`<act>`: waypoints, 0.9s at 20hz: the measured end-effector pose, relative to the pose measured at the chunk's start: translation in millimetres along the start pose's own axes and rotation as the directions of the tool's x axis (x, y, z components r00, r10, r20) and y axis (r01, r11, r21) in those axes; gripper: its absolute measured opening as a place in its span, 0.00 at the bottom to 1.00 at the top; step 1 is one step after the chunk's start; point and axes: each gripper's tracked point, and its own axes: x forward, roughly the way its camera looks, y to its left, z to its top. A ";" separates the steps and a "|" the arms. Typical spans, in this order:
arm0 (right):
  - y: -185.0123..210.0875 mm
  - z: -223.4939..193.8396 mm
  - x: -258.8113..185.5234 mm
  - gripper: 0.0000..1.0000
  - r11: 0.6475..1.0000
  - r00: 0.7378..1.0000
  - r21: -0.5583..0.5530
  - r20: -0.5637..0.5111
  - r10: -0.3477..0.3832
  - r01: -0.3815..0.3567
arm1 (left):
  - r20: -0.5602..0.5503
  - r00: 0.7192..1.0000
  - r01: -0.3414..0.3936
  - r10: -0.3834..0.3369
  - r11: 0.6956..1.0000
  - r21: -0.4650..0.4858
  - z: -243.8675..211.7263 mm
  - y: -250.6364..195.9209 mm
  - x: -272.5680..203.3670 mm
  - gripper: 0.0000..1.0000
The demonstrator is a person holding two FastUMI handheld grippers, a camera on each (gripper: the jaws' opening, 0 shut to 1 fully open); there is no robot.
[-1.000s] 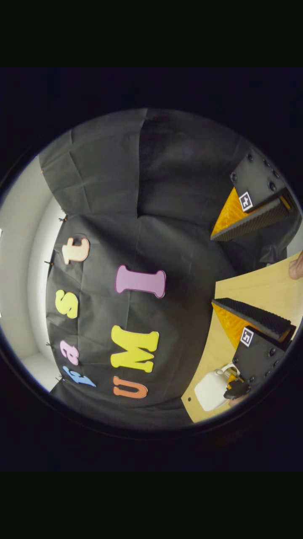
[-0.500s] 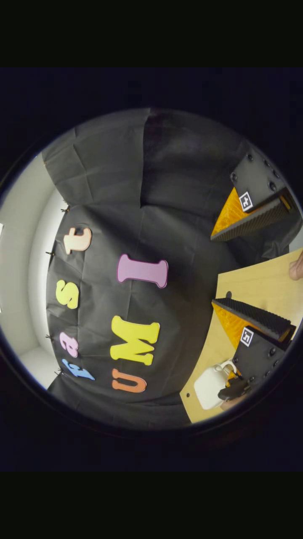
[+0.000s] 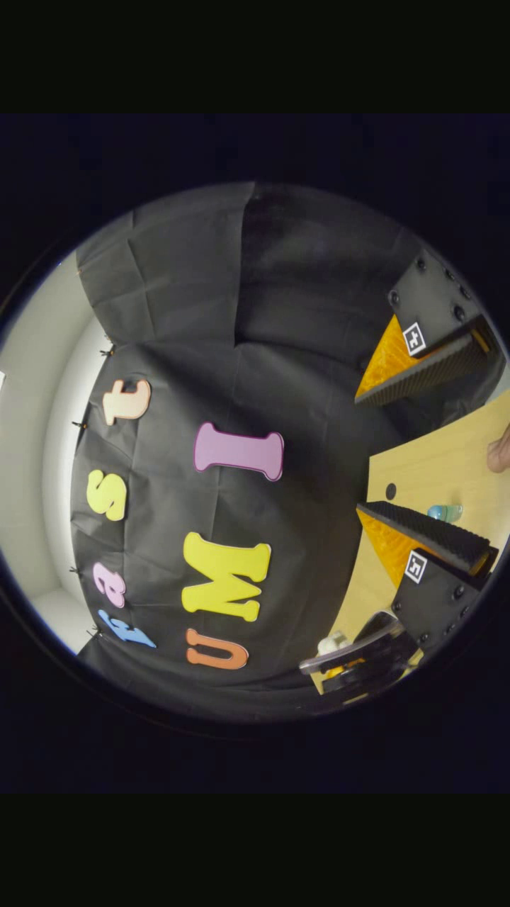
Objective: First open the suitcase, pack the skin care products into it, and then close the suitcase.
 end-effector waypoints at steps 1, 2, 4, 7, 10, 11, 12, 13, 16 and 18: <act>11.4 -0.6 1.5 0.81 1.000 1.000 0.004 -0.006 0.002 -0.002 | -0.011 1.000 0.001 -0.001 1.000 -0.032 -8.8 18.7 1.7 0.02; 22.1 1.5 3.3 0.81 1.000 1.000 0.003 -0.008 0.005 -0.005 | -0.004 1.000 0.001 -0.001 0.998 -0.060 -14.0 36.7 3.4 0.03; 47.0 4.8 5.3 0.81 1.000 1.000 -0.004 -0.009 0.016 -0.016 | -0.013 1.000 -0.005 0.003 0.993 -0.116 -31.1 68.4 11.2 0.02; 84.3 4.8 6.7 0.80 0.999 0.999 -0.016 -0.025 0.042 -0.042 | -0.007 1.000 0.012 -0.014 0.968 -0.250 -60.7 106.0 14.3 0.03; 117.0 4.2 9.4 0.81 0.998 0.997 -0.020 -0.051 0.055 -0.056 | -0.018 1.000 0.016 -0.024 0.941 -0.339 -101.5 136.8 21.2 0.02; 127.3 3.7 11.9 0.81 0.998 0.996 -0.018 -0.064 0.057 -0.058 | -0.038 0.999 0.006 -0.021 0.937 -0.349 -123.2 145.3 24.5 0.03; 136.5 3.2 13.1 0.81 0.998 0.995 -0.015 -0.077 0.059 -0.060 | -0.063 0.998 -0.005 -0.019 0.935 -0.355 -148.8 152.7 29.8 0.03; 144.7 2.5 13.6 0.81 0.998 0.995 -0.013 -0.086 0.058 -0.060 | -0.095 0.995 -0.018 -0.018 0.933 -0.359 -173.2 161.2 35.3 0.03; 165.4 6.3 15.5 0.81 0.998 0.995 -0.048 -0.085 0.045 -0.049 | -0.151 0.988 -0.017 -0.039 0.934 -0.357 -236.2 166.4 49.6 0.03; 177.2 5.8 12.0 0.81 0.994 0.996 -0.097 -0.083 0.039 -0.047 | -0.174 0.982 0.005 -0.073 0.932 -0.362 -277.2 159.0 59.3 0.03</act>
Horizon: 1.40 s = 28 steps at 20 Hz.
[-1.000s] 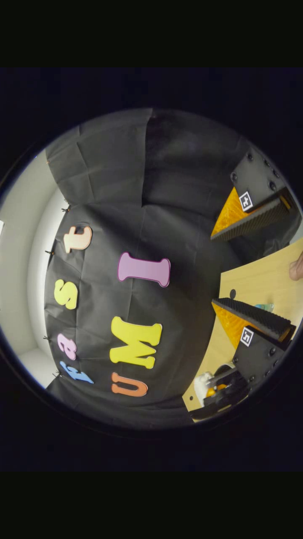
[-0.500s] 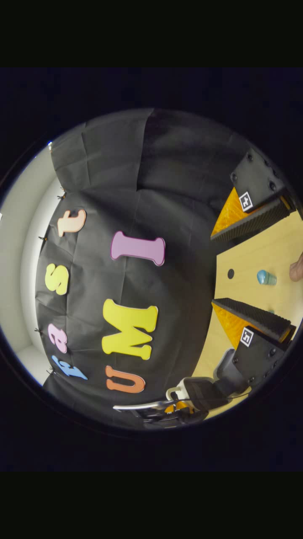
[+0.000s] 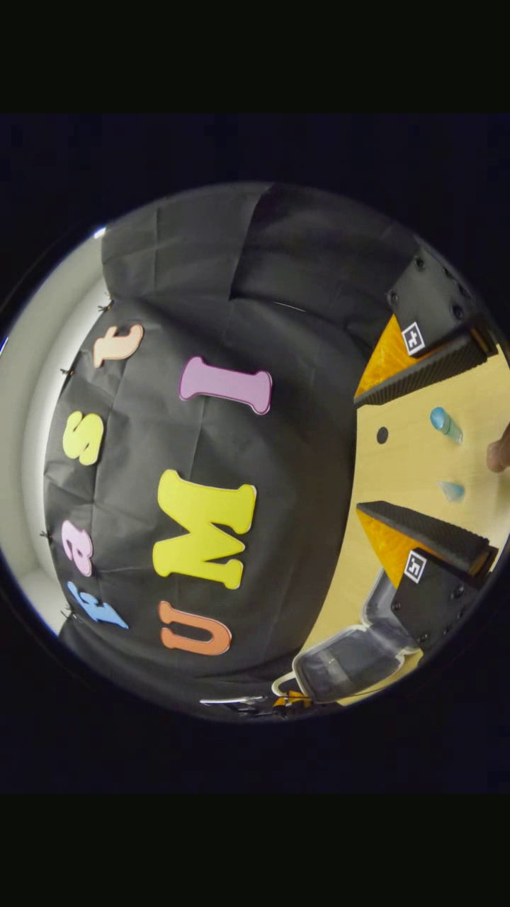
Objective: First open the suitcase, pack the skin care products into it, and then close the suitcase.
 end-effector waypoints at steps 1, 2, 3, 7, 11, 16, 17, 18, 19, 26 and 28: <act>8.3 -2.1 -1.2 0.81 1.000 1.000 -0.017 -0.008 0.006 -0.006 | -0.022 1.000 0.017 -0.018 1.000 -0.019 -16.9 1.9 7.4 0.03; 15.4 -4.5 -3.6 0.81 0.999 1.000 -0.031 -0.016 0.013 -0.013 | -0.051 0.998 0.028 -0.030 0.999 -0.045 -34.2 2.7 16.8 0.03; 20.2 -7.0 -5.1 0.81 0.999 1.000 -0.045 -0.025 0.013 -0.014 | -0.084 0.995 0.043 -0.049 0.997 -0.070 -51.3 0.4 23.6 0.03; 28.5 -19.8 -10.7 0.82 0.999 0.997 -0.033 -0.078 -0.002 -0.001 | -0.179 0.977 0.081 -0.111 0.982 -0.168 -105.3 -8.4 46.1 0.03; 26.8 -29.4 -12.0 0.82 1.000 0.993 -0.018 -0.119 -0.021 0.019 | -0.244 0.954 0.115 -0.173 0.965 -0.235 -149.7 -24.3 58.3 0.03; 14.0 -35.9 -13.1 0.82 0.999 0.986 -0.006 -0.159 -0.054 0.053 | -0.262 0.933 0.169 -0.247 0.943 -0.285 -172.3 -40.4 73.1 0.08; 11.4 -33.0 -13.8 0.82 0.998 0.986 0.021 -0.158 -0.056 0.060 | -0.251 0.934 0.175 -0.253 0.939 -0.297 -172.9 -40.5 73.9 0.07; 5.2 -30.1 -15.3 0.82 0.996 0.986 0.046 -0.155 -0.067 0.074 | -0.243 0.934 0.179 -0.261 0.932 -0.315 -172.4 -42.0 75.3 0.08; 1.2 -28.9 -16.2 0.82 0.994 0.986 0.064 -0.152 -0.074 0.085 | -0.250 0.933 0.174 -0.260 0.932 -0.319 -175.0 -41.6 75.3 0.08; -34.1 -48.2 -21.5 0.82 0.990 0.982 0.092 -0.165 -0.091 0.107 | -0.277 0.947 0.090 -0.165 0.960 -0.264 -163.0 -11.6 58.7 0.82; -44.8 -54.5 -22.5 0.81 0.992 0.983 0.089 -0.170 -0.073 0.089 | -0.238 0.957 0.095 -0.163 0.957 -0.276 -132.3 -17.6 38.4 1.00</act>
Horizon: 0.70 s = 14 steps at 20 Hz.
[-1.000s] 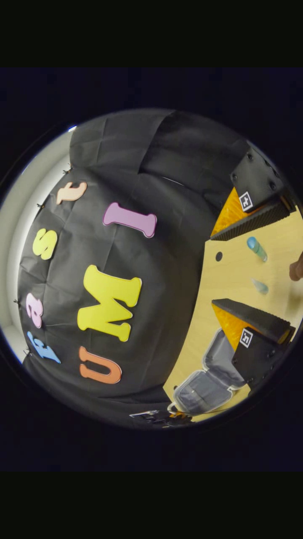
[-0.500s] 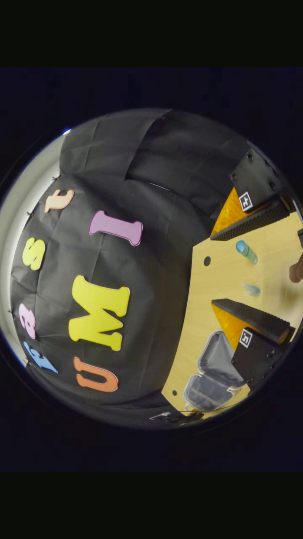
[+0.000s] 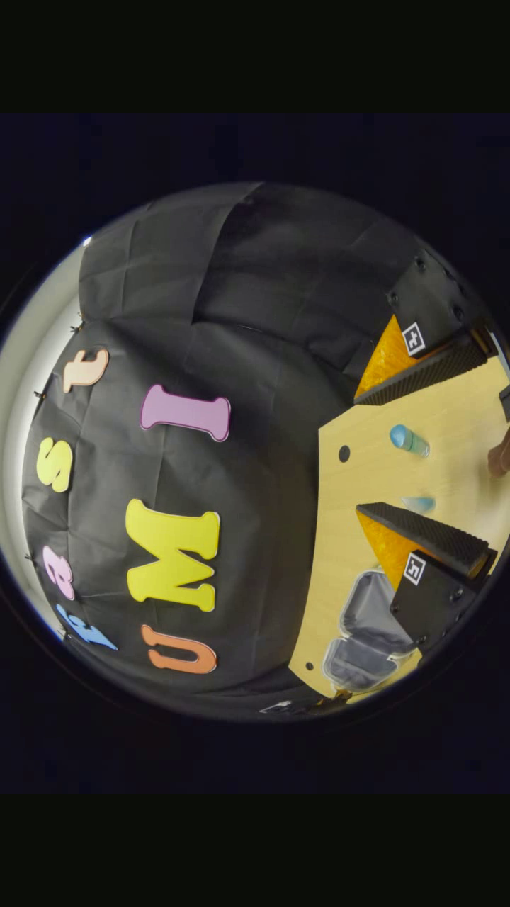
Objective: First open the suitcase, pack the skin care products into it, and then close the suitcase.
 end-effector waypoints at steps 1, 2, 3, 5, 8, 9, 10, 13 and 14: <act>-6.3 -1.5 1.0 0.81 1.000 1.000 0.000 -0.001 0.007 -0.007 | 0.017 0.999 0.029 -0.028 1.000 -0.009 9.4 -17.0 -8.5 1.00; -13.5 -3.9 2.5 0.82 1.000 1.000 0.005 -0.001 0.015 -0.015 | 0.036 0.999 0.040 -0.039 0.999 -0.009 19.5 -33.0 -20.9 0.98; -21.1 -6.5 4.2 0.81 1.000 1.000 0.014 -0.001 0.021 -0.021 | 0.052 0.997 0.052 -0.052 0.999 -0.009 30.0 -48.2 -29.6 0.98; -34.6 -15.8 10.1 0.81 0.999 0.999 0.028 -0.021 0.040 -0.039 | 0.086 0.992 0.098 -0.097 0.995 -0.007 49.3 -90.1 -44.4 0.99; -54.5 -29.2 20.3 0.82 0.995 0.995 0.049 -0.054 0.084 -0.081 | 0.094 0.980 0.177 -0.176 0.984 -0.011 67.1 -163.8 -65.3 0.99; -62.6 -32.6 23.5 0.82 0.995 0.994 0.045 -0.059 0.092 -0.089 | 0.104 0.973 0.208 -0.205 0.978 -0.015 73.6 -189.9 -72.0 0.99; -70.7 -36.4 26.6 0.81 0.995 0.993 0.037 -0.062 0.097 -0.095 | 0.115 0.965 0.239 -0.235 0.971 -0.022 80.9 -214.6 -78.5 0.99; -93.1 -44.8 30.5 0.81 0.994 0.991 0.018 -0.066 0.113 -0.112 | 0.159 0.933 0.332 -0.322 0.943 -0.037 102.5 -288.8 -96.9 0.99; -100.9 -48.4 30.6 0.81 0.993 0.990 0.008 -0.069 0.119 -0.119 | 0.171 0.923 0.354 -0.344 0.935 -0.031 107.7 -310.0 -99.7 0.99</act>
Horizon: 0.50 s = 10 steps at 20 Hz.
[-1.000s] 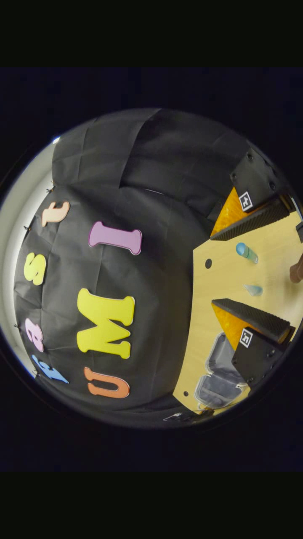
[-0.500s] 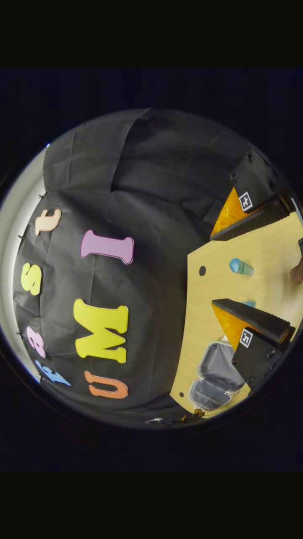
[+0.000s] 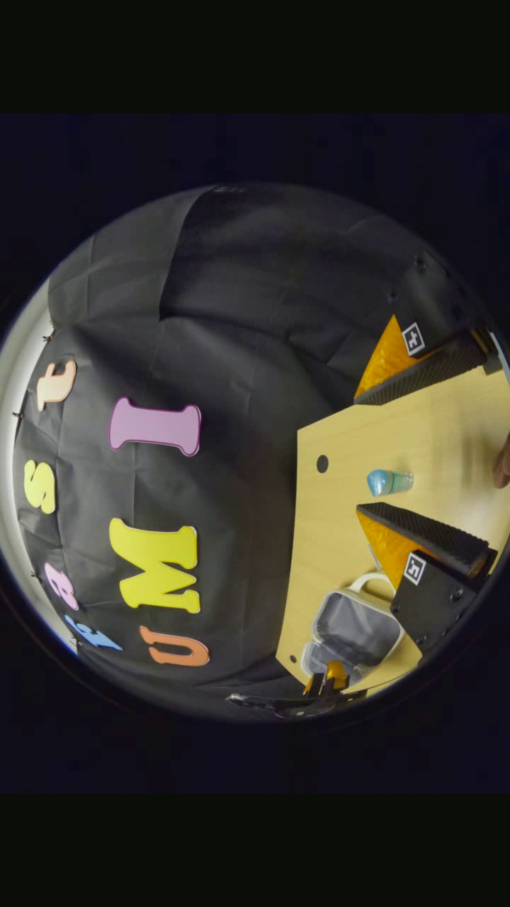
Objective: First open the suitcase, pack the skin care products into it, and then close the suitcase.
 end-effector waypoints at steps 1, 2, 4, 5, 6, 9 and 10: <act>-6.8 -2.9 1.5 0.81 1.000 1.000 -0.010 -0.005 0.002 -0.003 | 0.010 1.000 0.019 -0.019 1.000 0.008 3.7 -22.0 1.6 0.99; -14.0 -5.7 2.1 0.81 1.000 1.000 -0.016 -0.015 0.004 -0.005 | 0.023 1.000 0.016 -0.016 1.000 0.012 8.9 -39.1 3.7 0.99; -26.6 -10.1 4.3 0.82 1.000 0.999 -0.013 -0.033 0.009 -0.010 | 0.008 0.998 0.064 -0.064 0.998 0.017 5.1 -84.7 11.8 0.99; -31.9 -9.6 5.7 0.81 1.000 0.999 -0.014 -0.036 0.009 -0.009 | -0.002 0.996 0.092 -0.092 0.996 0.021 1.2 -108.3 17.2 0.99; -36.4 -11.9 7.4 0.81 1.000 0.999 -0.017 -0.040 0.010 -0.011 | -0.014 0.992 0.125 -0.124 0.992 0.027 -2.5 -131.7 22.2 0.99; -47.5 -20.2 10.7 0.81 0.999 0.998 -0.037 -0.058 0.023 -0.025 | -0.025 0.978 0.208 -0.207 0.976 0.060 -8.6 -190.9 36.4 0.99; -51.0 -24.7 11.5 0.81 0.999 0.997 -0.045 -0.068 0.026 -0.029 | -0.030 0.973 0.232 -0.231 0.970 0.067 -10.2 -207.9 38.4 0.99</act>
